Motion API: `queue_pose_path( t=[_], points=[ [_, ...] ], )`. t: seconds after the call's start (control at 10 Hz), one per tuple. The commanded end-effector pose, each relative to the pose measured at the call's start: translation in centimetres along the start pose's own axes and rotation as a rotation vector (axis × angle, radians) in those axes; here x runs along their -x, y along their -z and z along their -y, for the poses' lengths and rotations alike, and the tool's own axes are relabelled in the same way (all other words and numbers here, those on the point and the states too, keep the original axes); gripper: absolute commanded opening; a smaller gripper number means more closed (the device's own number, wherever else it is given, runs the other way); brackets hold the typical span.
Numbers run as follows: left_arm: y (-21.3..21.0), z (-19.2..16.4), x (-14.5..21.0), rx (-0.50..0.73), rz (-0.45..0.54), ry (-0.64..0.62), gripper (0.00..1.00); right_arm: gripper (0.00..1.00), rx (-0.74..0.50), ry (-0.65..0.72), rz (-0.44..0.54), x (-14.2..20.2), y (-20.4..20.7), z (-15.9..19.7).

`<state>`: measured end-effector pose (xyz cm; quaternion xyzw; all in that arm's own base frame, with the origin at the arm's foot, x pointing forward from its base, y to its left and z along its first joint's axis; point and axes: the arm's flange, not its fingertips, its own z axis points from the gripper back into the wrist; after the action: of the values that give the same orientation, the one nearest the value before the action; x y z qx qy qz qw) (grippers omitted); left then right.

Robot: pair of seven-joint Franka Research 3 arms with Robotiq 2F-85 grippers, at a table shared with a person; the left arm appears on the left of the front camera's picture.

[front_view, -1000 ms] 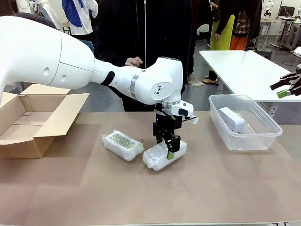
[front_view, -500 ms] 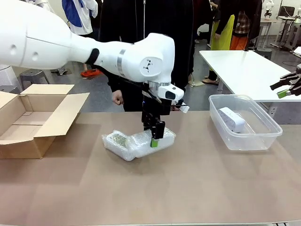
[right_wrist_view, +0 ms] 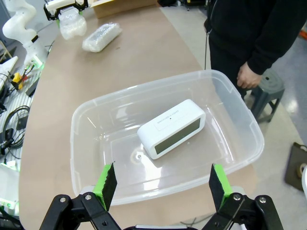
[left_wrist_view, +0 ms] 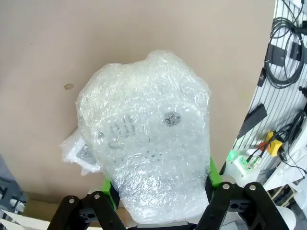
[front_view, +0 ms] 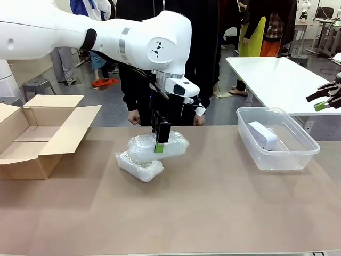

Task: Separate and place wrapped and unwrapped clocks.
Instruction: Pick up the Digital clock indicated by the person.

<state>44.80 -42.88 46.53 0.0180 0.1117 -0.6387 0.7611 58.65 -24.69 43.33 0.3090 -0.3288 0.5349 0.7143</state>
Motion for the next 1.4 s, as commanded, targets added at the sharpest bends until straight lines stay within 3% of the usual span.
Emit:
queue_pose_path(
  t=[0.0, 0.3, 0.4, 0.5, 0.6, 1.3],
  points=[
    [-0.8, -0.19, 1.05, -0.023, -0.018, 0.032, 0.03, 1.0, 0.003, 0.0, 0.001, -0.04, 0.07, -0.01],
    [-1.32, -0.67, 1.39, -0.034, -0.027, 0.058, 0.0, 1.0, 0.003, 0.0, 0.001, -0.04, 0.07, -0.01],
    [-1.41, -0.89, 1.48, -0.03, -0.029, 0.065, 0.61, 1.0, 0.003, 0.0, 0.001, -0.04, 0.07, -0.01],
    [-1.44, -1.06, 1.43, -0.033, -0.016, 0.066, 0.61, 1.0, 0.003, 0.0, 0.001, -0.04, 0.07, -0.01],
    [-0.83, -0.63, 0.89, -0.027, -0.016, 0.034, 0.42, 1.0, 0.003, 0.0, 0.001, -0.04, 0.07, -0.01],
    [-0.83, -0.63, 0.89, -0.027, -0.016, 0.034, 0.42, 1.0, 0.003, 0.0, 0.001, -0.04, 0.07, -0.01]
  ],
)
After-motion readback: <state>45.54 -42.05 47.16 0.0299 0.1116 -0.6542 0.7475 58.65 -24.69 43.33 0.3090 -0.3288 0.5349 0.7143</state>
